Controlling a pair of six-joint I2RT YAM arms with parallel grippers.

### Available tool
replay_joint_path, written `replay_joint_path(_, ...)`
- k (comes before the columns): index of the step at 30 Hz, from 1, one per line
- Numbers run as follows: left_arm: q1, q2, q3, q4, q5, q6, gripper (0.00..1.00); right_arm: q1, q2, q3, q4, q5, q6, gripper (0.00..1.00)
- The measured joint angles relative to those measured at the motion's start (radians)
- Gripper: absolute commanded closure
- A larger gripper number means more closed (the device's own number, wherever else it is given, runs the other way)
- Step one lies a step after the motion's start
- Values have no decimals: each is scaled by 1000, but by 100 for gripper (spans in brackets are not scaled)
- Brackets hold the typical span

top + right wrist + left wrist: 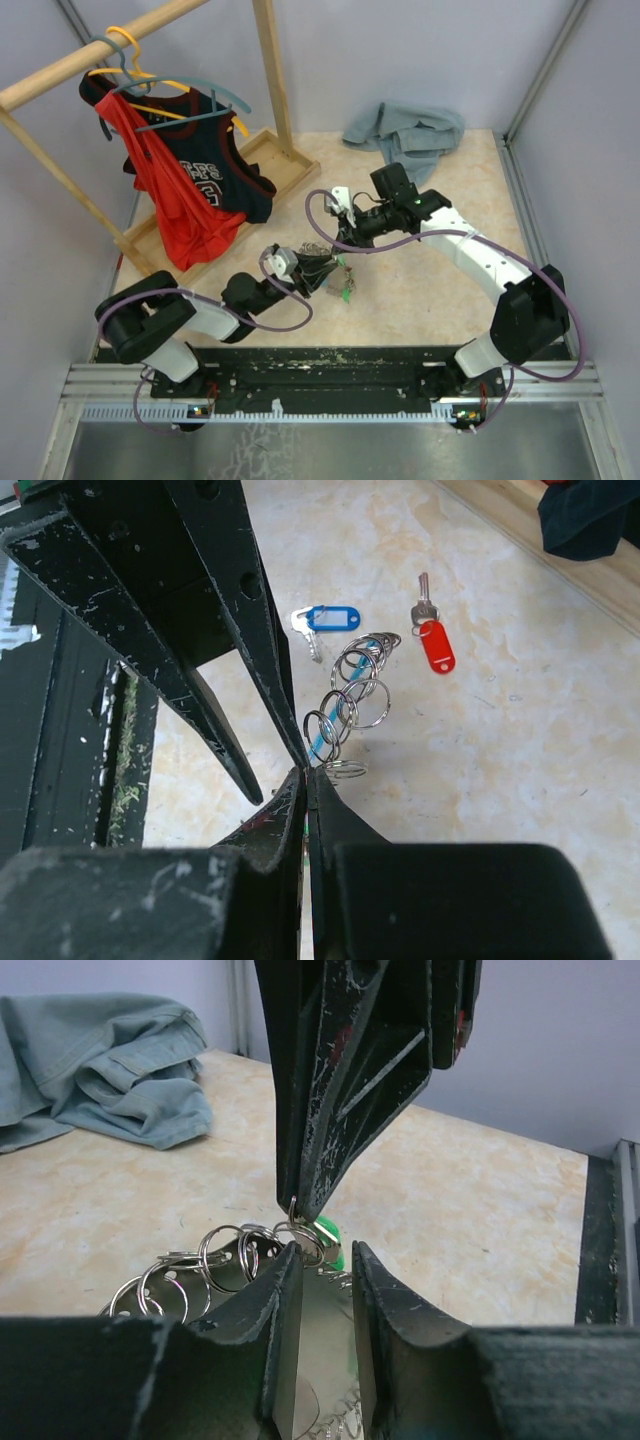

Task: Remove the keys from the keyring

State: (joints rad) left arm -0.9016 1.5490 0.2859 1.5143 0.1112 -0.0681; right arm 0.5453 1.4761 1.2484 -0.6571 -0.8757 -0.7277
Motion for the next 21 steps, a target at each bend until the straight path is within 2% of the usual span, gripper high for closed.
replay_joint_path(7,0,2,-19,2,66,29,61,-7,-1,-11,-21,-18,3,100)
replay_joint_path(21,0,-81,-92,4,93,18,64,-30,-12,-25,-15,-50,17,100)
